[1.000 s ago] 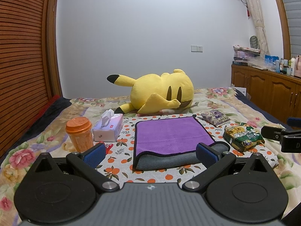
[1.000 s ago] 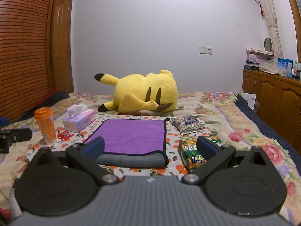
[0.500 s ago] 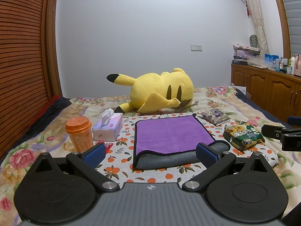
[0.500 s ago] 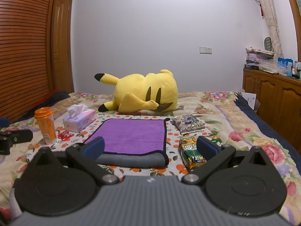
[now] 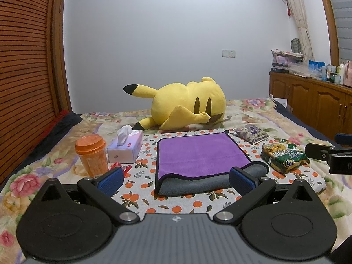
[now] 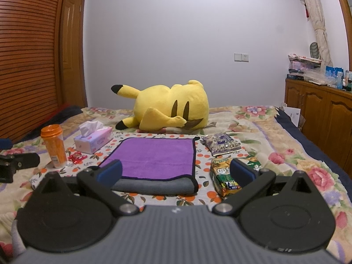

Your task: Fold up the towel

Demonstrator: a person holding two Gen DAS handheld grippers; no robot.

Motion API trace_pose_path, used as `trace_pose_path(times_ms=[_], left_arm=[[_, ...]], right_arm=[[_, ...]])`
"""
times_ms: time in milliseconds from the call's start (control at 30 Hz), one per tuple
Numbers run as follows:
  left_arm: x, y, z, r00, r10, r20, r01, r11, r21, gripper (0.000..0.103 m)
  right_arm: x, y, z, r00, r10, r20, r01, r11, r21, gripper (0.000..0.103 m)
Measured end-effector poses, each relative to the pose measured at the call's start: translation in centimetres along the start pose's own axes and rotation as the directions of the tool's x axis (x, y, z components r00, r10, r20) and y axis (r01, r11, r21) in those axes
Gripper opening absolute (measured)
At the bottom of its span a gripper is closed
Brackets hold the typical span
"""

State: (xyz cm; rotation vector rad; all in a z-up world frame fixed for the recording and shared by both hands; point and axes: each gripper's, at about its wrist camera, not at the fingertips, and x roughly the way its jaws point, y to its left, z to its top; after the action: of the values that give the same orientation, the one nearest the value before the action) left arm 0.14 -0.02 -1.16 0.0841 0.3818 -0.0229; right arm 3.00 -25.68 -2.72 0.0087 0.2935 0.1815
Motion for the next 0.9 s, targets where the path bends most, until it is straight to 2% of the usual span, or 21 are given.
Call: trace_pose_path(times_ms=[500,900], left_arm=[[1.5,-0.9,-0.1,0.996,-0.025,-0.082,0.029,0.998,0.049,0.103],[4.5,-1.0,-0.1,0.990,-0.037,-0.133,0.048,0.996,0.076,0.103]], right_arm=[[1.3,0.1,-0.4,0.998,0.004,-0.059,-0.004,1.000,0.010,0.103],[3.9,0.3,-0.1,0.992,0.004,-0.123,-0.008,1.000,-0.027,0.103]])
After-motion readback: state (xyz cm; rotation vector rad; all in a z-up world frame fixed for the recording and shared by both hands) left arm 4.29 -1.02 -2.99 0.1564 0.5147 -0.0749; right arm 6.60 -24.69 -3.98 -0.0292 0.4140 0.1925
